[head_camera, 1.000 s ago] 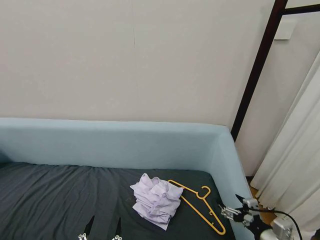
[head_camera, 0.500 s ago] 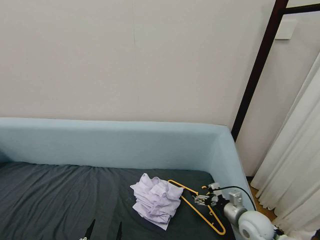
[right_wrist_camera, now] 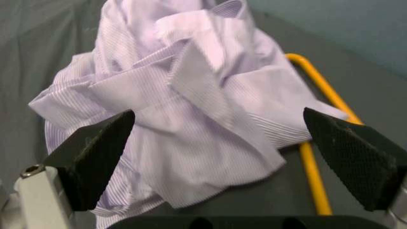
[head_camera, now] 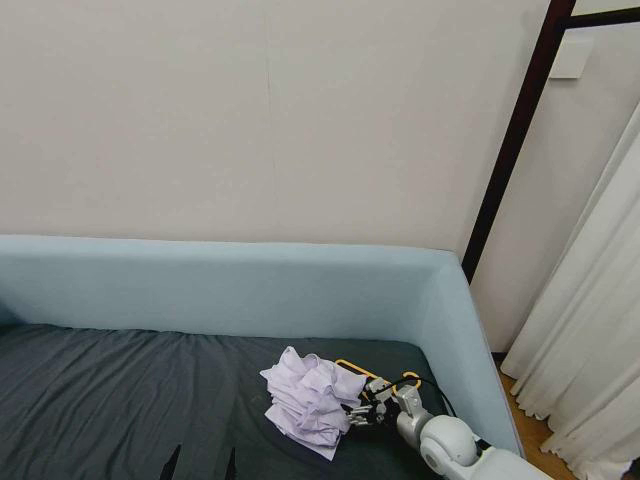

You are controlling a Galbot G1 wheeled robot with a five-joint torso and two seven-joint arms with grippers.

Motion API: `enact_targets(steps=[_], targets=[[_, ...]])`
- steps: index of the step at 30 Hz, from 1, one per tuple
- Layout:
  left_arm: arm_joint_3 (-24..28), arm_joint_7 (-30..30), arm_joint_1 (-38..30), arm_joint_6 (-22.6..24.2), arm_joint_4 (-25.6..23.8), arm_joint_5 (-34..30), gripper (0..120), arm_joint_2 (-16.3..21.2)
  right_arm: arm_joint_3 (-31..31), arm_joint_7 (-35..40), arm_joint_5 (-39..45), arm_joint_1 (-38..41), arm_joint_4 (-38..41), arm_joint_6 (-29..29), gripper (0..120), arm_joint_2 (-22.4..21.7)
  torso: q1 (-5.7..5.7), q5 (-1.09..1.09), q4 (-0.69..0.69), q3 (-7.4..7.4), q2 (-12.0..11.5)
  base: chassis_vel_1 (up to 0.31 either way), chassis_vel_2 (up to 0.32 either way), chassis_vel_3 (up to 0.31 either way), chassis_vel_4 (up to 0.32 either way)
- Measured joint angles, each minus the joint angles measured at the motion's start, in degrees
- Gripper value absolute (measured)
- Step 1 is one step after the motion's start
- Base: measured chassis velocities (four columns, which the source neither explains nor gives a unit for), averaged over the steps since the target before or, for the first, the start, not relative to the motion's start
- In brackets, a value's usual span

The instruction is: Pick up the clothes from the sofa and hang them on the clothes hanger.

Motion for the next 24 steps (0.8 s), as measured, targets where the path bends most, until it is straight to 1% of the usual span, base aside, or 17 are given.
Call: enact_targets(steps=[4, 5, 9, 10, 11, 12, 15, 16, 21, 22, 24], targets=[[-0.81, -0.11, 0.90, -0.19, -0.23, -0.01, 100, -0.32, -3.29, -1.84, -2.59, 1.78, -4.41, 0.50, 100, 2.29, 0.00, -0.01, 0.00, 0.00, 0.00, 0.000, 0.000, 0.000, 0.000], [-0.81, -0.11, 0.90, -0.19, -0.23, -0.01, 100, -0.32, -3.29, -1.84, -2.59, 1.78, -4.41, 0.50, 100, 2.29, 0.00, -0.01, 0.00, 0.00, 0.00, 0.000, 0.000, 0.000, 0.000], [-1.45, -0.24, 1.39, -0.49, -0.23, -0.13, 100, -0.59, -4.12, -2.65, -5.25, 2.46, -9.14, 1.55, 100, 4.64, 0.00, -0.01, -0.01, 0.00, 0.00, 0.000, 0.000, 0.000, 0.000], [-1.45, -0.24, 1.39, -0.49, -0.23, -0.13, 100, -0.59, -4.12, -2.65, -5.25, 2.46, -9.14, 1.55, 100, 4.64, 0.00, -0.01, -0.01, 0.00, 0.00, 0.000, 0.000, 0.000, 0.000], [-1.49, -0.25, 1.44, -0.52, -0.24, -0.14, 100, -0.71, -4.13, -2.64, -5.50, 2.58, -9.96, 1.67, 98, 5.06, -0.01, -0.01, 0.00, 0.00, 0.00, 0.000, 0.000, 0.000, 0.000], [-1.49, -0.26, 1.49, -0.58, -0.30, -0.14, 100, -0.86, -4.13, -2.52, -5.65, 2.79, -10.97, 1.88, 96, 5.59, -0.01, -0.01, -0.01, 0.00, 0.00, 0.000, 0.000, 0.000, 0.000], [-1.35, -0.27, 1.51, -0.65, -0.41, -0.14, 100, -1.11, -4.03, -2.34, -4.69, 3.04, -11.15, 2.01, 83, 5.65, -0.01, -0.01, 0.00, 0.00, 0.00, 0.000, 0.000, 0.000, 0.000], [-1.35, -0.27, 1.51, -0.65, -0.41, -0.14, 100, -1.11, -4.03, -2.34, -4.69, 3.04, -11.15, 2.01, 83, 5.65, -0.01, -0.01, 0.00, 0.00, 0.00, 0.000, 0.000, 0.000, 0.000], [-1.20, -0.40, 0.99, -0.72, -0.21, -0.28, 100, -1.03, -4.44, -2.04, -3.76, 2.70, -9.94, 1.91, 60, 4.84, -0.01, 0.00, -0.01, 0.00, 0.00, 0.000, 0.000, 0.000, 0.000], [-1.20, -0.40, 0.99, -0.72, -0.21, -0.28, 100, -1.03, -4.44, -2.04, -3.76, 2.70, -9.94, 1.91, 60, 4.84, -0.01, 0.00, -0.01, 0.00, 0.00, 0.000, 0.000, 0.000, 0.000], [-1.18, -0.41, 0.84, -0.74, -0.20, -0.30, 100, -1.01, -4.29, -1.52, -3.50, 2.40, -9.59, 1.86, 52, 4.83, -0.01, 0.00, -0.01, 0.00, 0.00, 0.000, 0.000, 0.000, 0.000]])
